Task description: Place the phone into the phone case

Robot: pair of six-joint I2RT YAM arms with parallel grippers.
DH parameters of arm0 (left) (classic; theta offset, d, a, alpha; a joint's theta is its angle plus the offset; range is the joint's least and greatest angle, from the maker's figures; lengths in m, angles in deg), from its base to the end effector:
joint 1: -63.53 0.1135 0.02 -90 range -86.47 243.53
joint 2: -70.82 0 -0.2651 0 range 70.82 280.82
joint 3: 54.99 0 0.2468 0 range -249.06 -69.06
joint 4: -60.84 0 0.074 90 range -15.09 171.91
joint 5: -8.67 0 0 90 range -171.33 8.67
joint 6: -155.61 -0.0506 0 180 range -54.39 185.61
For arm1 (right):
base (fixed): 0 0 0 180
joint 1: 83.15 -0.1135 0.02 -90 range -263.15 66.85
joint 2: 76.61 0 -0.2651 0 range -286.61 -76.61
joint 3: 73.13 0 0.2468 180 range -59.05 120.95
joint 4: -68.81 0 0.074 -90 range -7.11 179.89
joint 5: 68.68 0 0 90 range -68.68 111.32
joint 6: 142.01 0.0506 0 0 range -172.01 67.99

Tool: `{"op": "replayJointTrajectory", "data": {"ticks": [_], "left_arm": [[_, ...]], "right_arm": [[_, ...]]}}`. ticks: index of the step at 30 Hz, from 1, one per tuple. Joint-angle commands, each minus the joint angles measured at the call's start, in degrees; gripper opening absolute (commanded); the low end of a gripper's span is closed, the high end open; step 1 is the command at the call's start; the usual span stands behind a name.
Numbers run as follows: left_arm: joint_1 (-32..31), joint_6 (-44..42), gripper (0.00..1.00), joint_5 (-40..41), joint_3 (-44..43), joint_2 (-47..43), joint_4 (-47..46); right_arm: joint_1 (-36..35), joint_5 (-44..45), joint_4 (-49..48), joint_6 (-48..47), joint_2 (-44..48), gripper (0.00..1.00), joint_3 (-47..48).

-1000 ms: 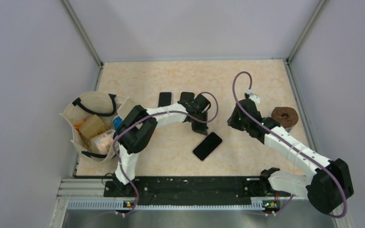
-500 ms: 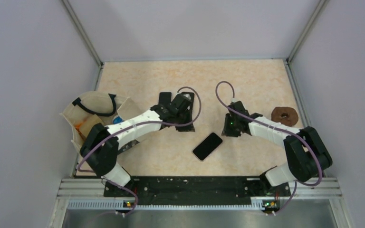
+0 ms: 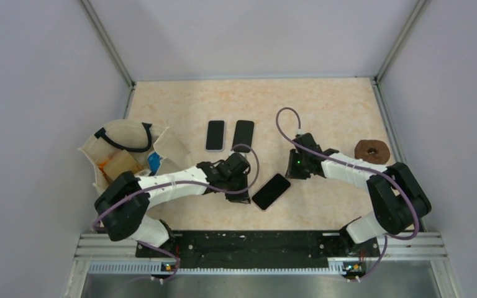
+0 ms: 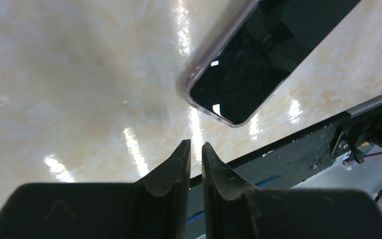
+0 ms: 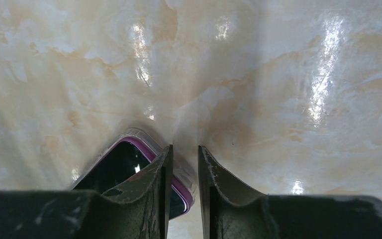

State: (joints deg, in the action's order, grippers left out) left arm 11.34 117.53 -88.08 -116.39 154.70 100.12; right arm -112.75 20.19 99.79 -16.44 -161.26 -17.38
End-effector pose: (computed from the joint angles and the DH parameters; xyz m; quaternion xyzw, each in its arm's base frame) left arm 0.1661 -0.2237 0.1733 0.0166 0.9681 -0.2272 0.1047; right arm 0.2376 0.1361 0.1504 0.0477 0.9644 0.1479 0.2138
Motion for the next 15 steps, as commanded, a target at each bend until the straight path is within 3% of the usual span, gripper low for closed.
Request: {"op": "replayJointTrajectory", "data": {"ticks": [1,15], "left_arm": [[-2.56,3.43,0.19,-1.12,0.38,2.05,-5.66],[-4.52,7.7,0.14,3.16,-0.62,8.21,-6.94]], "right_arm": [[-2.1,0.4,-0.95,0.63,-0.88,0.25,-0.78],[-3.95,0.87,0.01,1.32,0.38,0.24,-2.02]]}}
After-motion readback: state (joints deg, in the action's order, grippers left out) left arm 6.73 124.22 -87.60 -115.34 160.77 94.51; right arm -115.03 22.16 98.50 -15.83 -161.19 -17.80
